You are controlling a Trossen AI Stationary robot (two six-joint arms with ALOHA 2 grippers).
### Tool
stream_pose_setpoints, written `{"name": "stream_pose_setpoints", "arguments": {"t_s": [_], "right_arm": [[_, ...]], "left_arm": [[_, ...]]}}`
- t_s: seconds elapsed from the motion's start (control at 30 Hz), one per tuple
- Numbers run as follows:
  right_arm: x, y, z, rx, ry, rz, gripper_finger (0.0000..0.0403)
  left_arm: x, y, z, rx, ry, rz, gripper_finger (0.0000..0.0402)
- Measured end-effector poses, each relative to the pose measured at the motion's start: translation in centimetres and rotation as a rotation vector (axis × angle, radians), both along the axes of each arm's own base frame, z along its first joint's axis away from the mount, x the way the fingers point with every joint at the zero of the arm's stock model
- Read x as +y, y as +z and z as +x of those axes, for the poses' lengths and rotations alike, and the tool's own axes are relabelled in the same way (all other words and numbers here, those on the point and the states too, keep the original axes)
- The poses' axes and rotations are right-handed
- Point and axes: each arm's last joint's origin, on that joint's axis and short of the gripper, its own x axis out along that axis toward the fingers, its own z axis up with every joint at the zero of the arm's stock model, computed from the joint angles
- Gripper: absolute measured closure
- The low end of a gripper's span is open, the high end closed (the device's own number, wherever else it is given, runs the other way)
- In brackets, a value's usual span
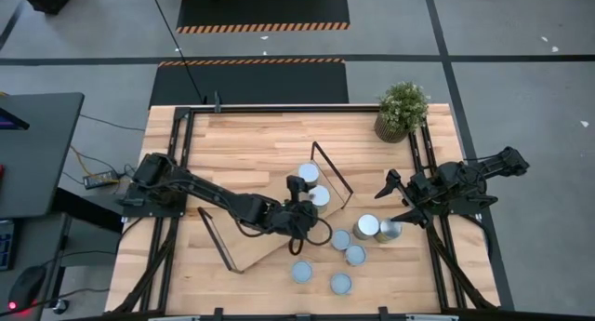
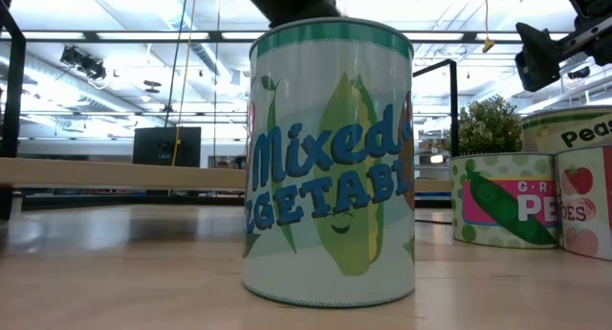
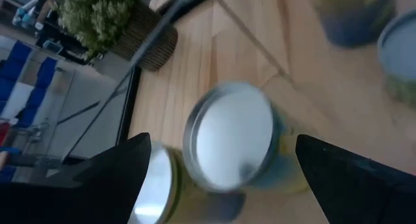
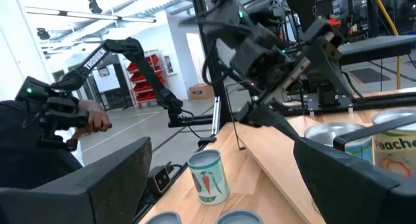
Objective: Pick and place cans onto a shelf
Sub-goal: Adjust the large canned carrots on the shelf, then put the large canned oranges on the shelf
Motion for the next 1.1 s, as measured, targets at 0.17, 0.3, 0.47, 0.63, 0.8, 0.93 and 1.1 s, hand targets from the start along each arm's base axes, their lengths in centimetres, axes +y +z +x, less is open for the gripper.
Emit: {"name": "stream_pose_setpoints", "arguments": {"t_s": [0.17, 0.3, 0.47, 0.63, 0.8, 0.93, 1.1], "right_arm": [[0.0, 0.0, 0.0, -0.002, -0.001, 0.001, 0.0020], [0.0, 0.1, 0.0, -0.005, 0.000, 0.002, 0.0020], [0.0, 0.1, 0.0, -0.005, 0.000, 0.002, 0.0020], [0.0, 0.1, 0.0, -0.005, 0.000, 0.002, 0.0020], [0.0, 0.1, 0.0, -0.005, 0.000, 0.002, 0.0020], [0.0, 0.1, 0.0, -0.005, 0.000, 0.001, 0.0020], [0.0, 0.1, 0.0, -0.005, 0.000, 0.002, 0.0020]], "left_arm": [[0.3, -0.1, 0.1, 0.002, 0.010, 0.001, 0.0013], [0.6, -0.2, 0.2, 0.014, 0.005, 0.018, 0.0013], [0.6, -0.2, 0.2, 0.020, 0.001, 0.031, 0.0013], [0.8, 0.0, 0.1, 0.016, 0.046, 0.096, 0.0013], [0.6, 0.0, 0.1, 0.006, 0.042, 0.078, 0.0013], [-0.2, 0.2, -0.1, -0.024, -0.005, -0.049, 0.0013], [-0.4, 1.9, -1.3, -0.060, -0.015, -0.272, 0.0013]]}}
